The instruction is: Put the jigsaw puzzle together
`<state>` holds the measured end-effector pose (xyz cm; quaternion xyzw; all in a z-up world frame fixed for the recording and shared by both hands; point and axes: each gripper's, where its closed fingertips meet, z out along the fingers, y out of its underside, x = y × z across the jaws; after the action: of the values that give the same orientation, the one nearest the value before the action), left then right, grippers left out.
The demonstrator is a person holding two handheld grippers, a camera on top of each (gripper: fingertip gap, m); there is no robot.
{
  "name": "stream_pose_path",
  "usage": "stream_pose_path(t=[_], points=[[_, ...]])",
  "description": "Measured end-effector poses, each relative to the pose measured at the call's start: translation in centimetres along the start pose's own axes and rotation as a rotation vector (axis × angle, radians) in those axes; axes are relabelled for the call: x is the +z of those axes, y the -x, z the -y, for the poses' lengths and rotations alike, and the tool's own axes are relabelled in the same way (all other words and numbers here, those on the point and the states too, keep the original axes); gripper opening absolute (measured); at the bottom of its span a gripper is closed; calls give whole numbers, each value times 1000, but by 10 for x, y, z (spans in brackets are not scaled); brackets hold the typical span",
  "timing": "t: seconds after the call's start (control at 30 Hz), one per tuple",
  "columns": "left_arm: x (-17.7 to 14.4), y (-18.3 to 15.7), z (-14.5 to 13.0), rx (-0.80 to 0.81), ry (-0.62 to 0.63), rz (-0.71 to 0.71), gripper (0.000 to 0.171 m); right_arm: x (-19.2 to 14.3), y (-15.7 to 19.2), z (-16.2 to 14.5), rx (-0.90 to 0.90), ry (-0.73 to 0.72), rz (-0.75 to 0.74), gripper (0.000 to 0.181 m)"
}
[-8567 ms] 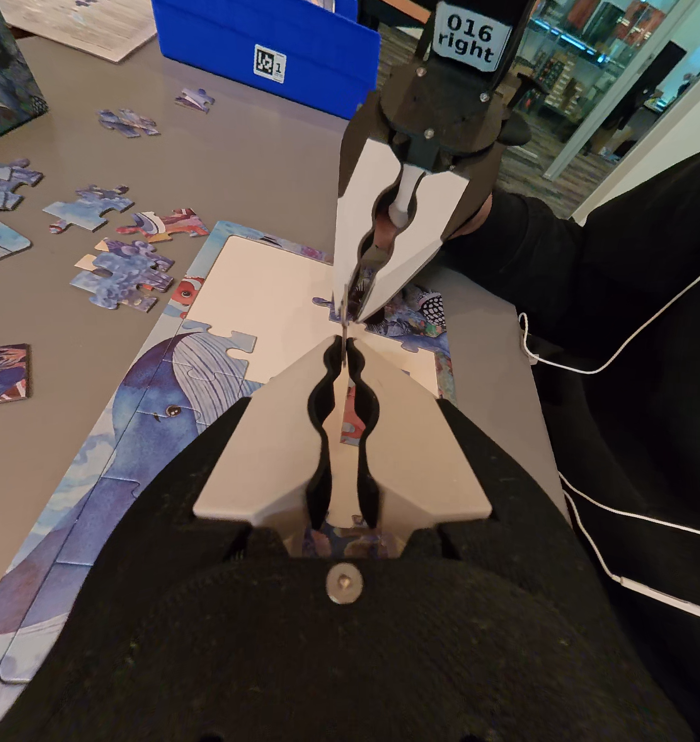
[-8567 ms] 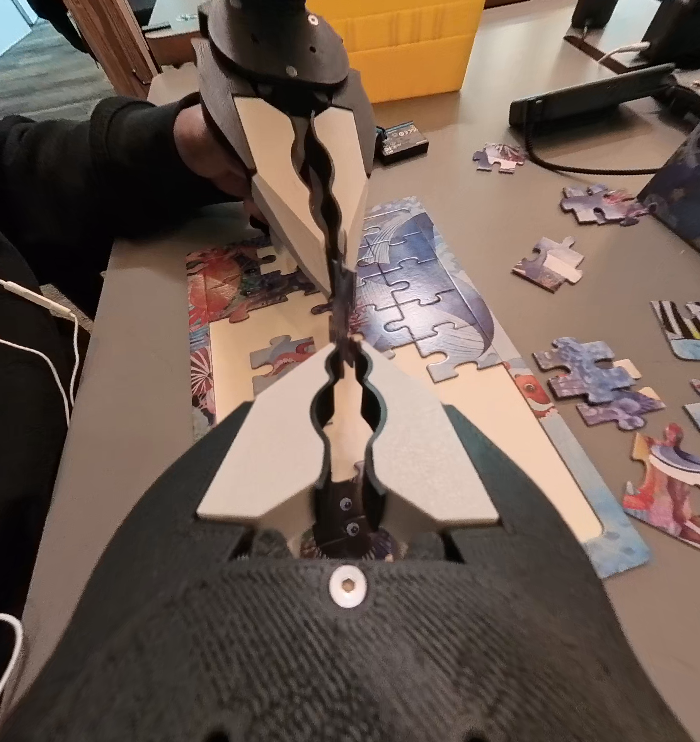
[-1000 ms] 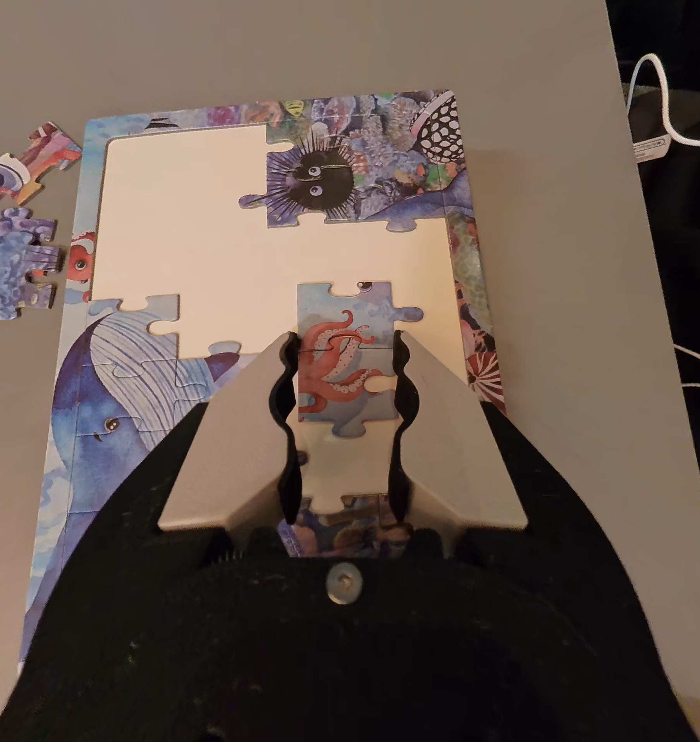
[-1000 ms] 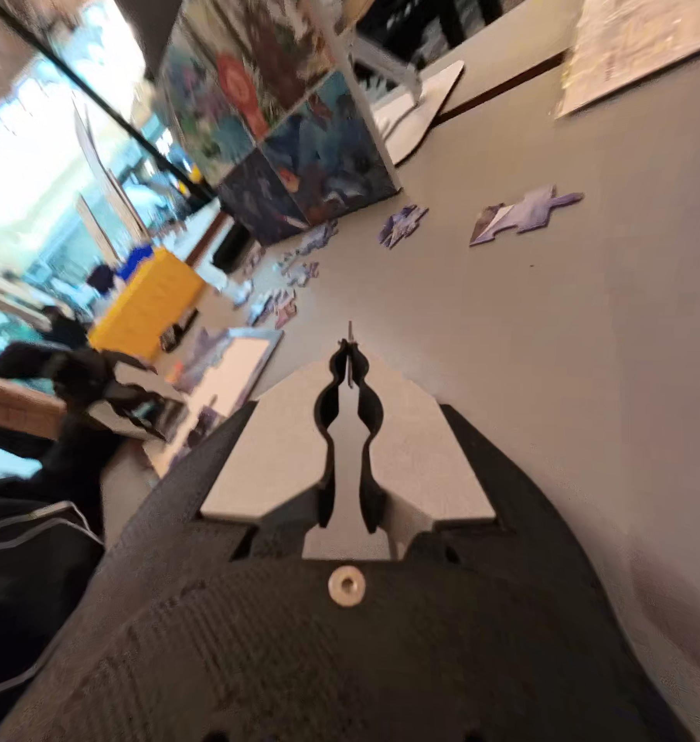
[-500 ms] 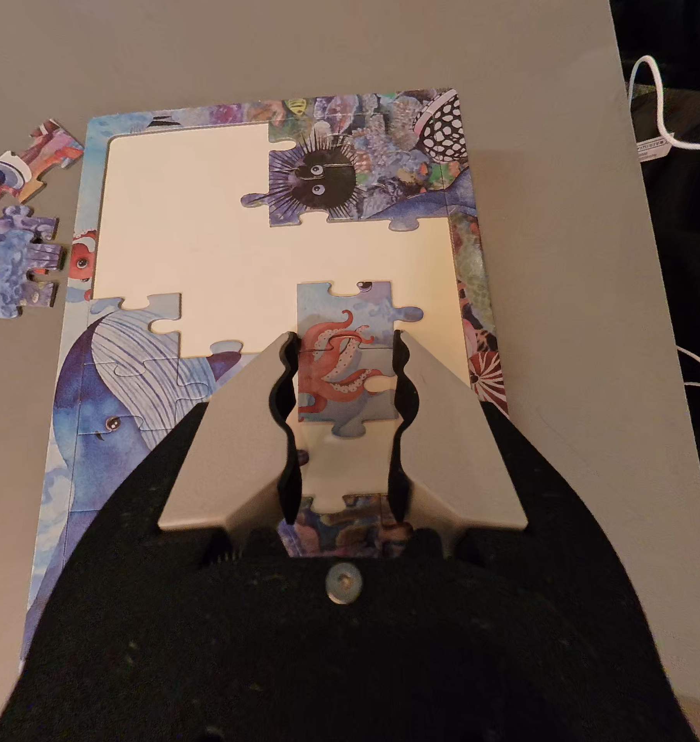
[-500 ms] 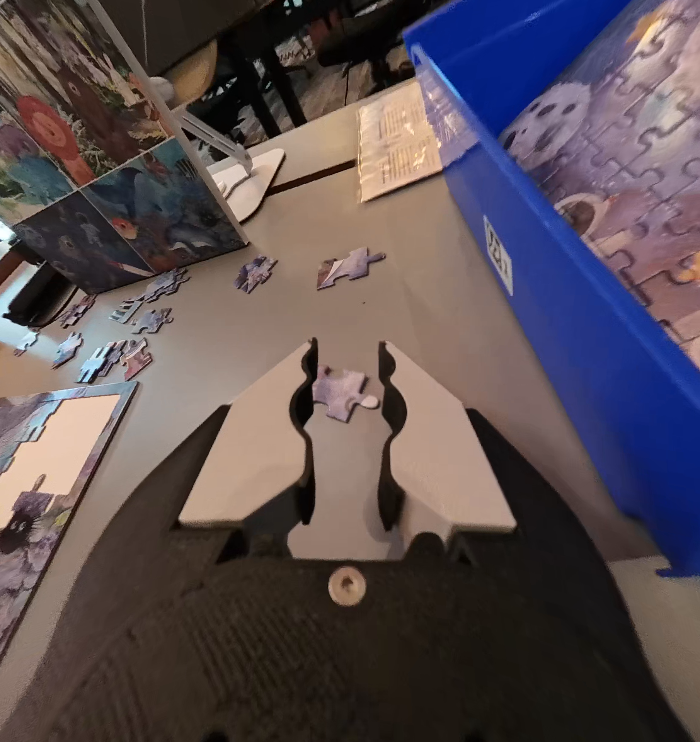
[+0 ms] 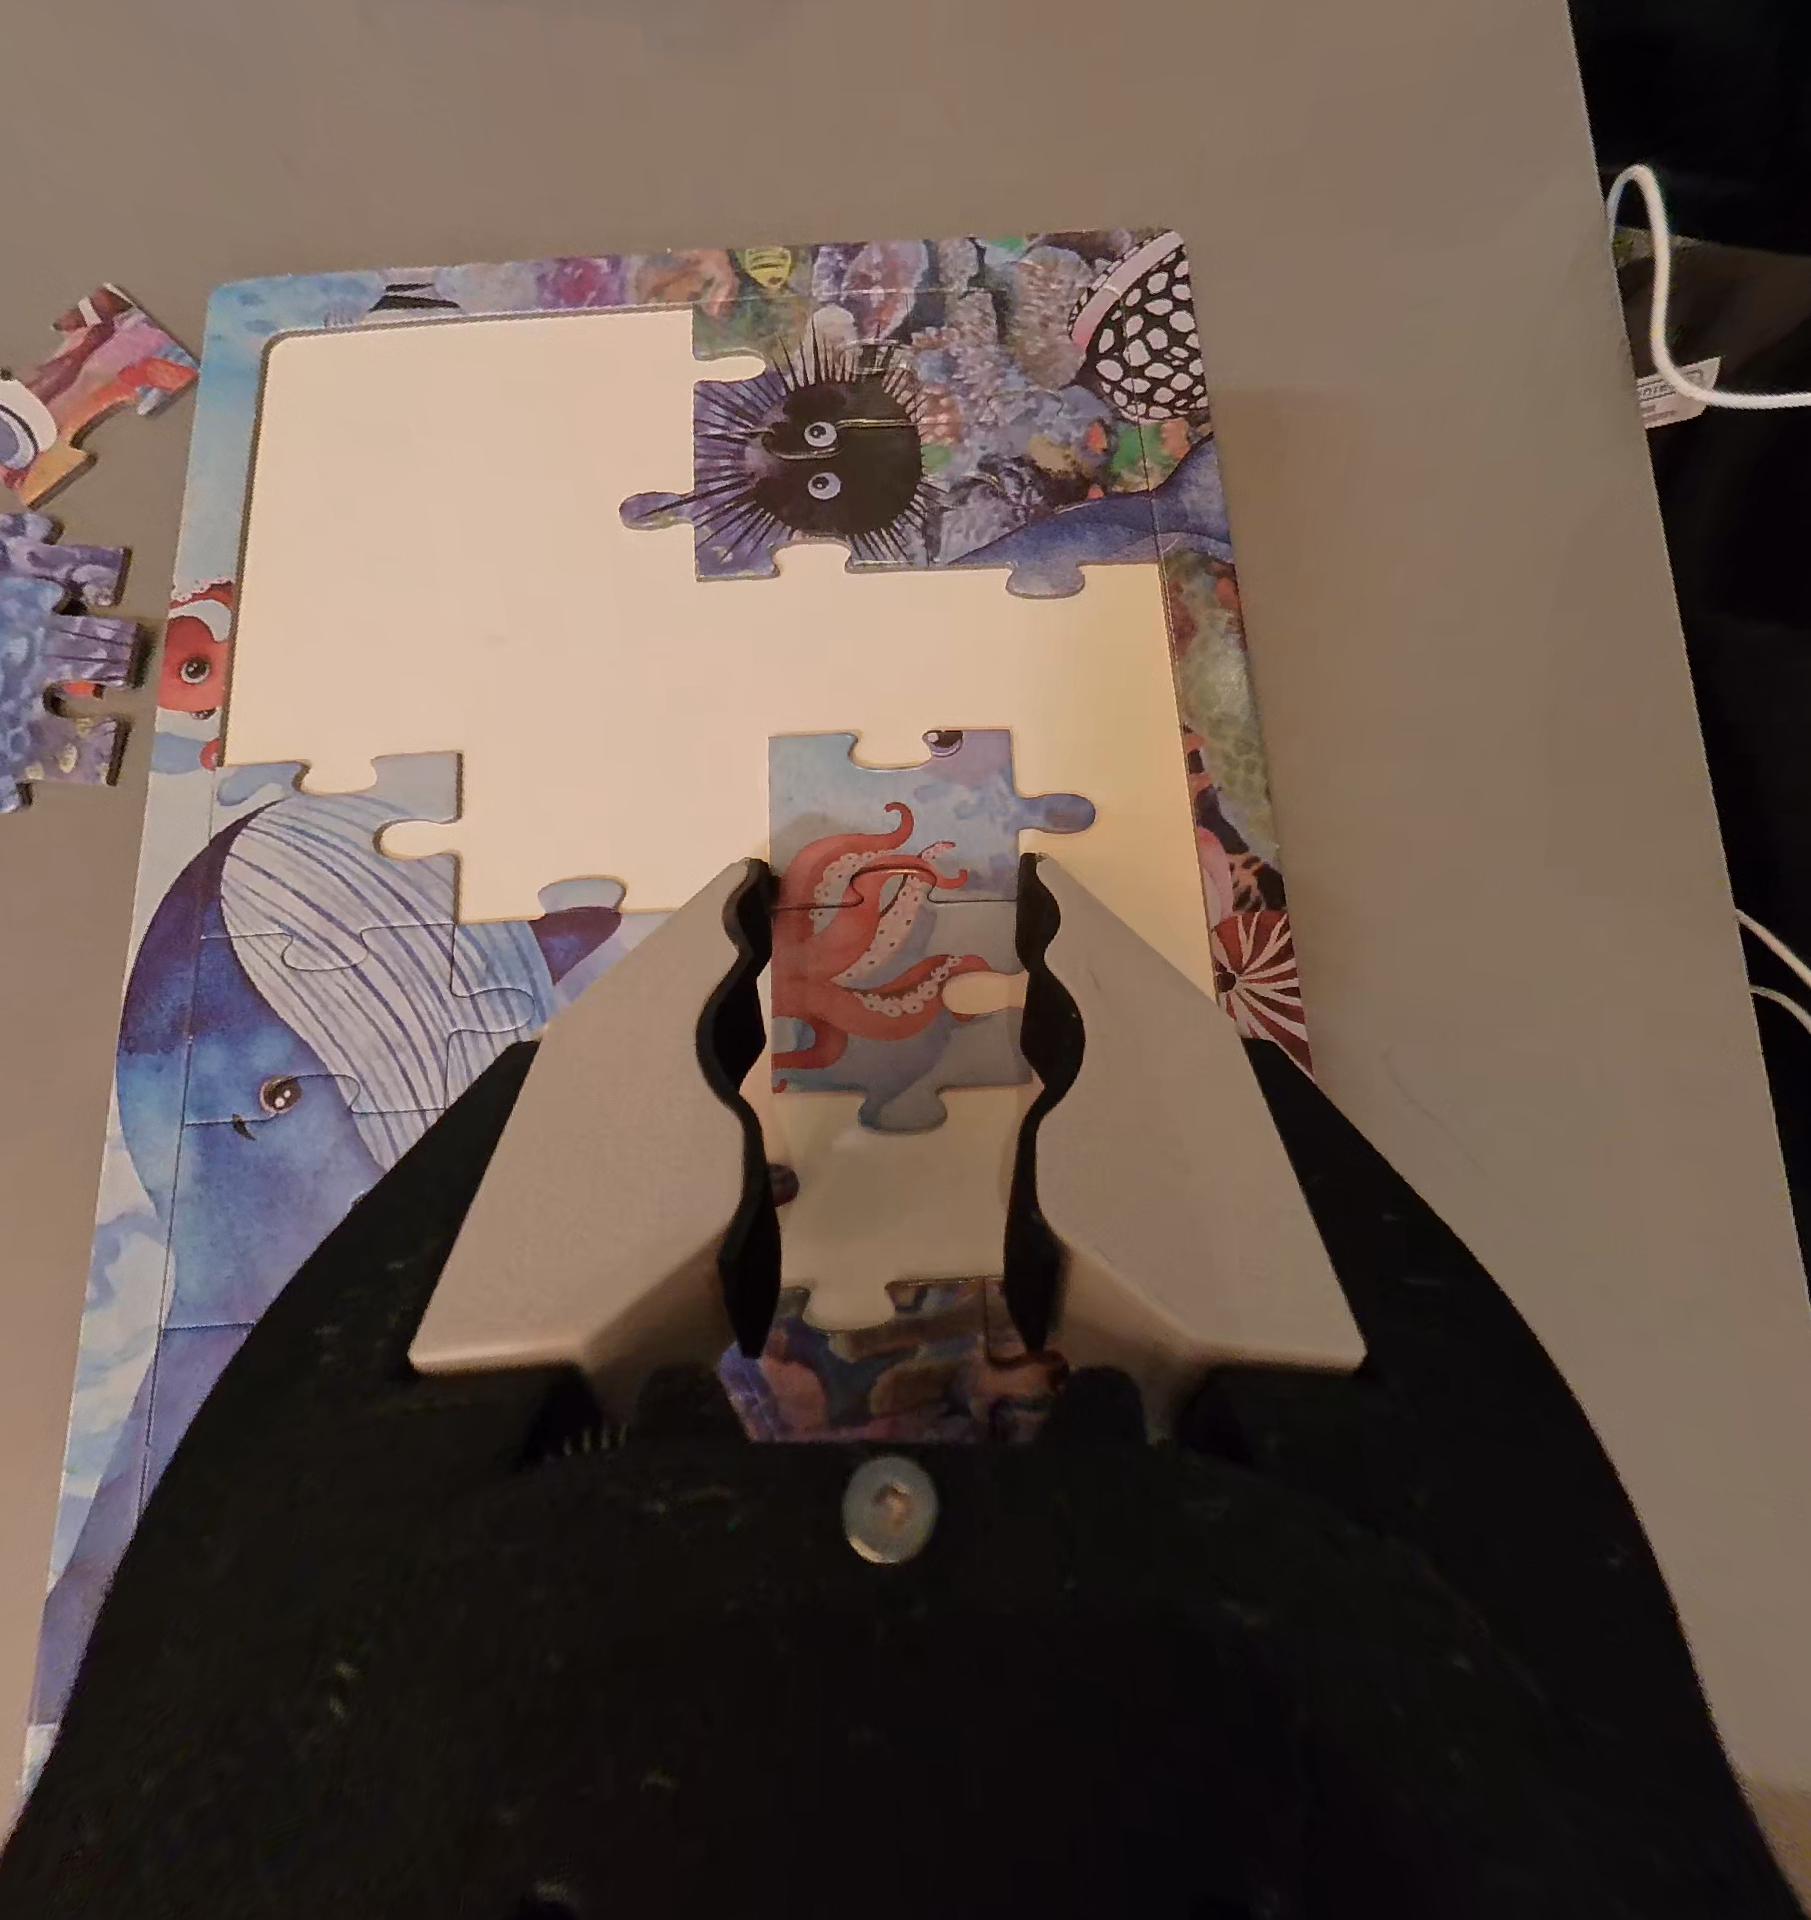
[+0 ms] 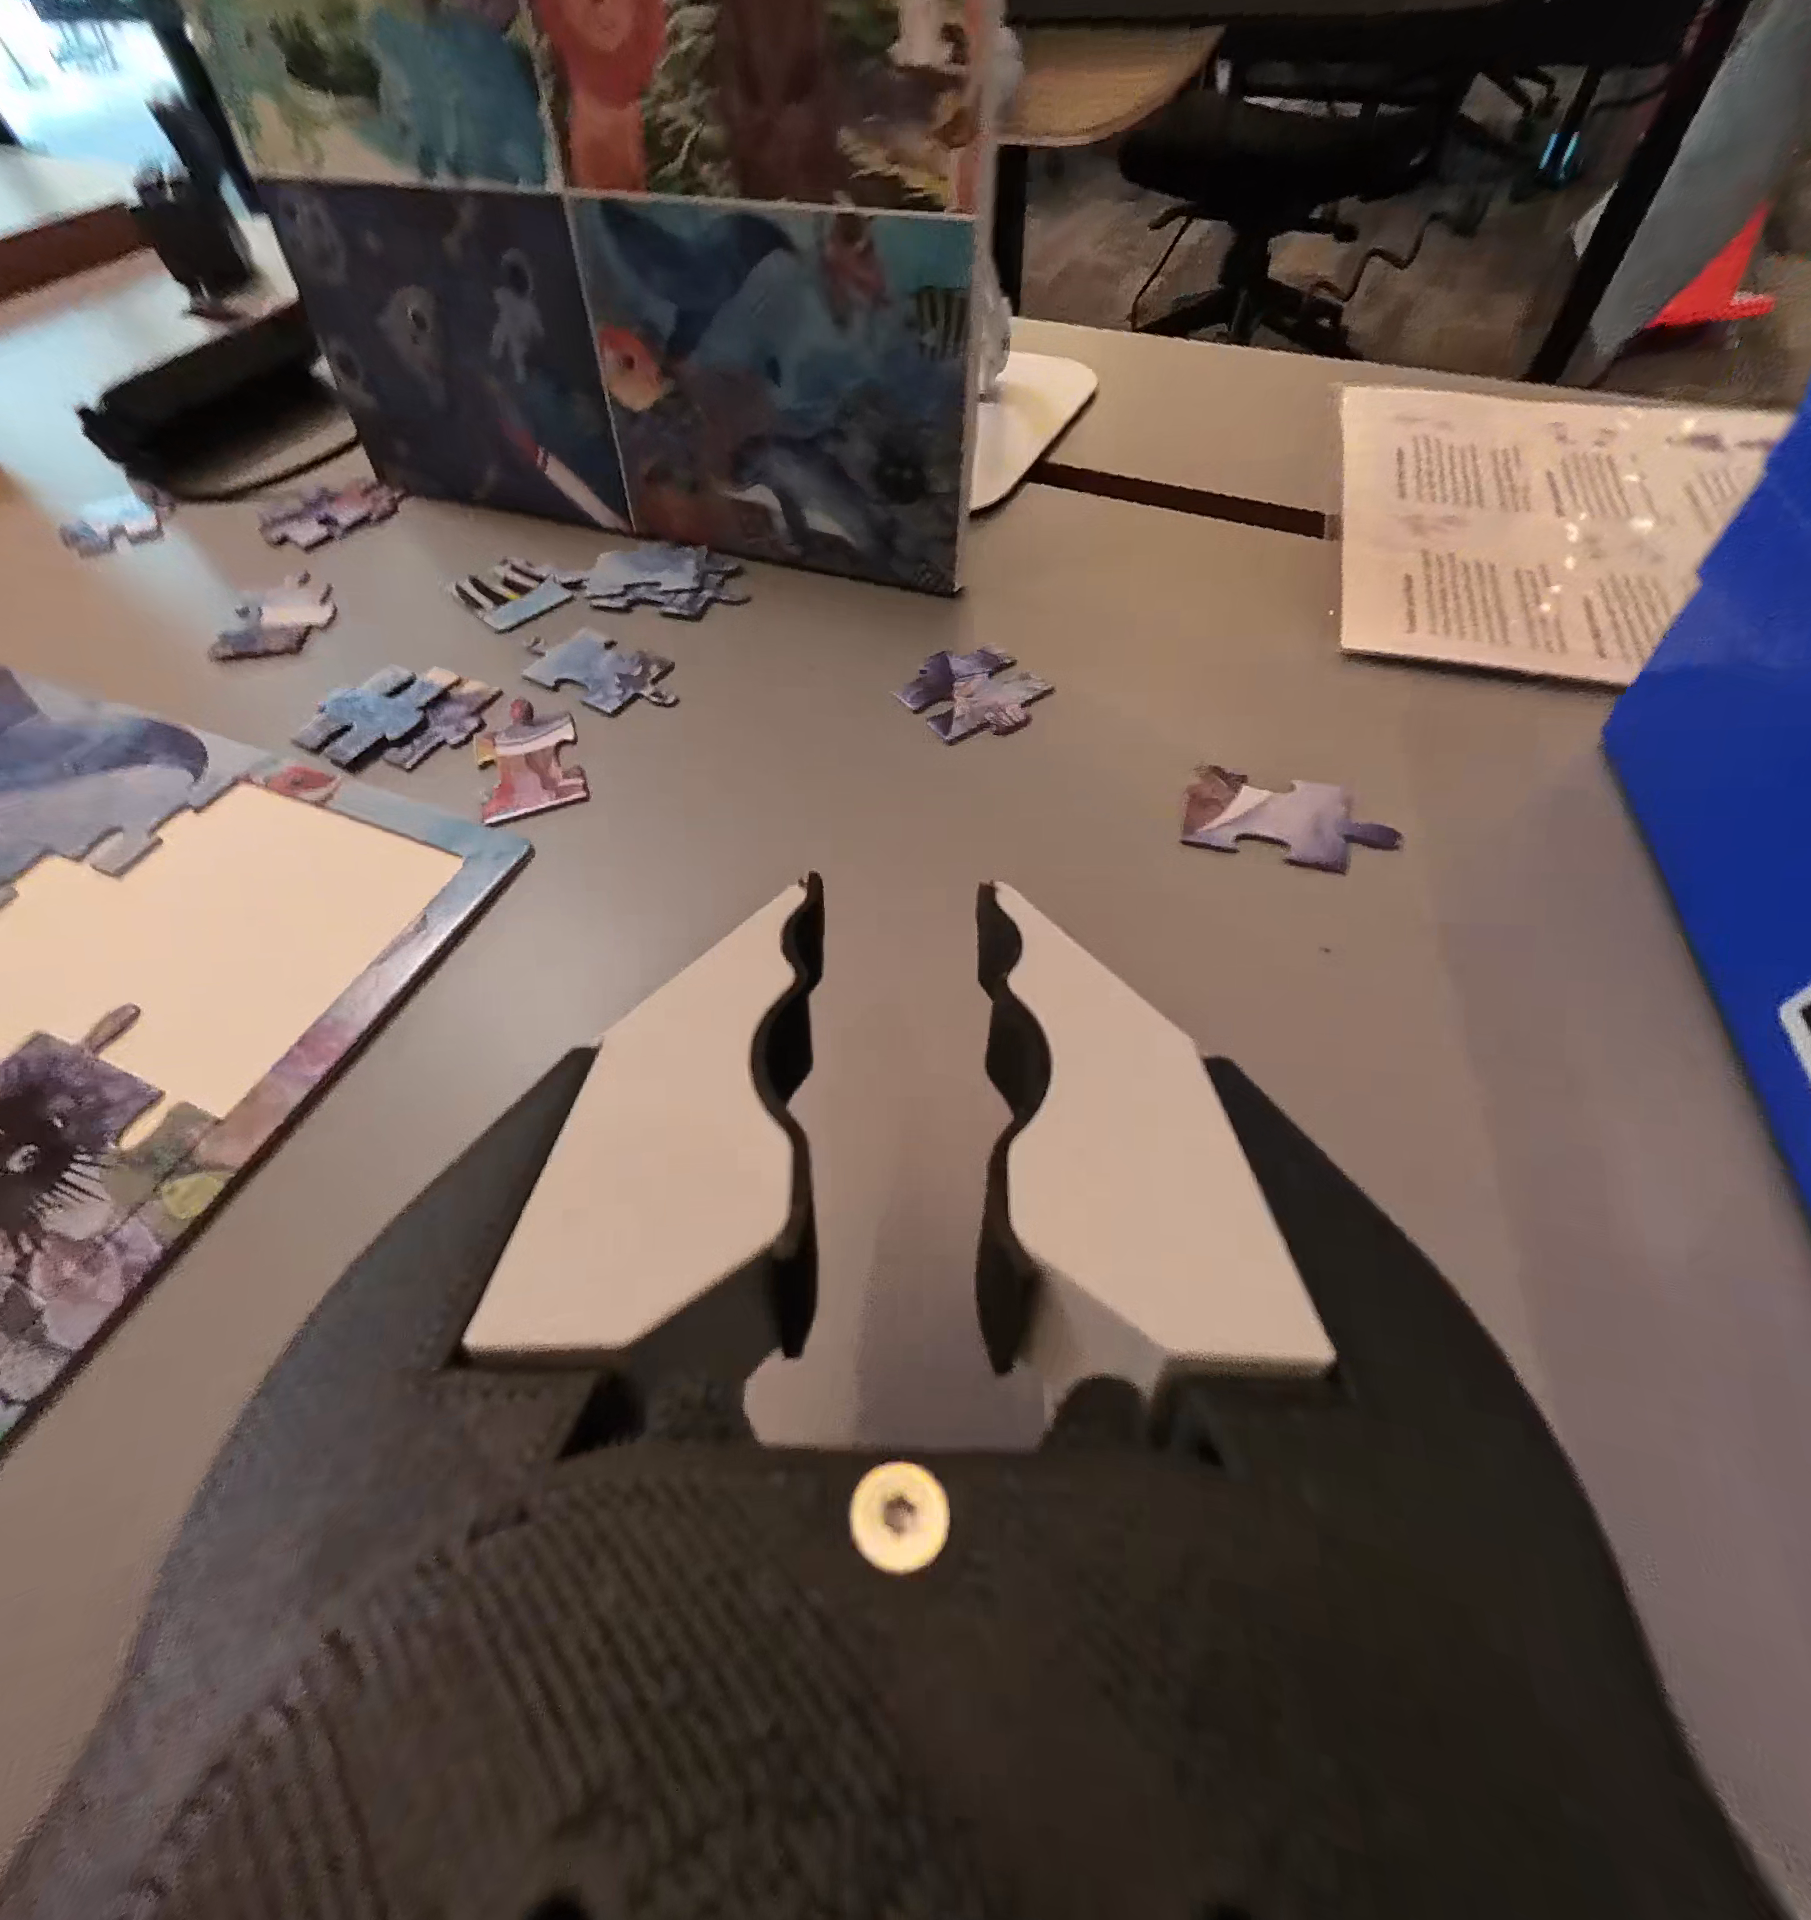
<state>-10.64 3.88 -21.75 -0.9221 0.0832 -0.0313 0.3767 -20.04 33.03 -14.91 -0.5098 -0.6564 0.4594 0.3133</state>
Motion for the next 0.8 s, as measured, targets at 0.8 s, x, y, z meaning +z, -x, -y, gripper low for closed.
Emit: stream_pose_path(t=[0.8], points=[[0,0,0,-4,1,-2,46,30,46,-15,-115,82,107,30]])
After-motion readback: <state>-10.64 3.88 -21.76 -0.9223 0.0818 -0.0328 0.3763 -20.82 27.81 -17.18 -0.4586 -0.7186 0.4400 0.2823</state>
